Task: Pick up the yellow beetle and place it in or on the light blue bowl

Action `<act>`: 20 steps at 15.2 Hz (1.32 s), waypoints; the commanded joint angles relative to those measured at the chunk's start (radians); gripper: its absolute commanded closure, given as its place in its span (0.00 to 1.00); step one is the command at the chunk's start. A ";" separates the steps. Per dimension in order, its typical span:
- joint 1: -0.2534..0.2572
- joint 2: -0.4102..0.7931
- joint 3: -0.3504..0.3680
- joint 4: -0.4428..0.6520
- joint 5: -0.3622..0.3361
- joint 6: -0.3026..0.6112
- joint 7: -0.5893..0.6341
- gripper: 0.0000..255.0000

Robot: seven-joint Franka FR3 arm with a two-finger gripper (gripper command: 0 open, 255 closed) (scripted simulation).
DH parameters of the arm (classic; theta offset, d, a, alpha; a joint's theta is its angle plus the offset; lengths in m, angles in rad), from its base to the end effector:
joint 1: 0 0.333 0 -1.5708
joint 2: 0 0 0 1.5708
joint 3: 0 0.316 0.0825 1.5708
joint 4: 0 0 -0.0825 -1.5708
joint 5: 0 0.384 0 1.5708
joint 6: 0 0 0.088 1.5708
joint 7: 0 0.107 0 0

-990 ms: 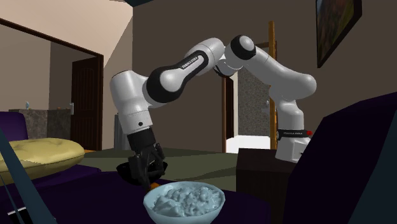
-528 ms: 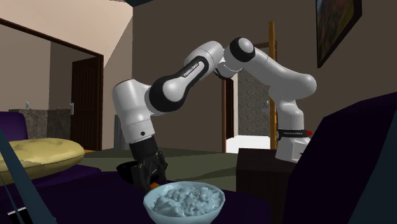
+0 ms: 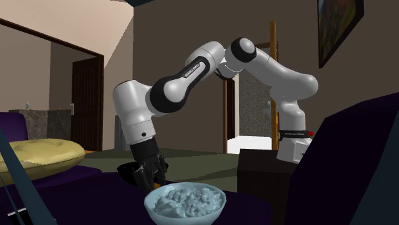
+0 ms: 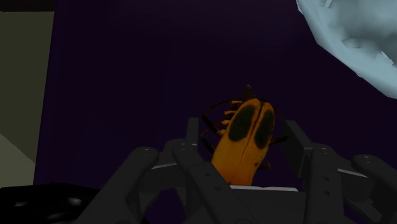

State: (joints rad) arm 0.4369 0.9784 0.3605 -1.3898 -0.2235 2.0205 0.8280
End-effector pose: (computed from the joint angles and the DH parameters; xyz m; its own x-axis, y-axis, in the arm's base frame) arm 0.5208 0.4554 0.1214 0.9582 -0.0253 -0.2850 0.0078 -0.9934 0.1143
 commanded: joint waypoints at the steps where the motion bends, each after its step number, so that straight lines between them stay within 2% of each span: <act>1: 0.000 0.000 0.000 0.000 0.000 0.000 0.000 1.00; 7: 0.000 0.000 0.000 0.000 0.000 0.000 0.000 1.00; 20: -0.021 -0.123 0.027 -0.034 0.026 -0.089 0.000 1.00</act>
State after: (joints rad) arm 0.4163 0.8667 0.3850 -1.4201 -0.2000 1.9398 0.8269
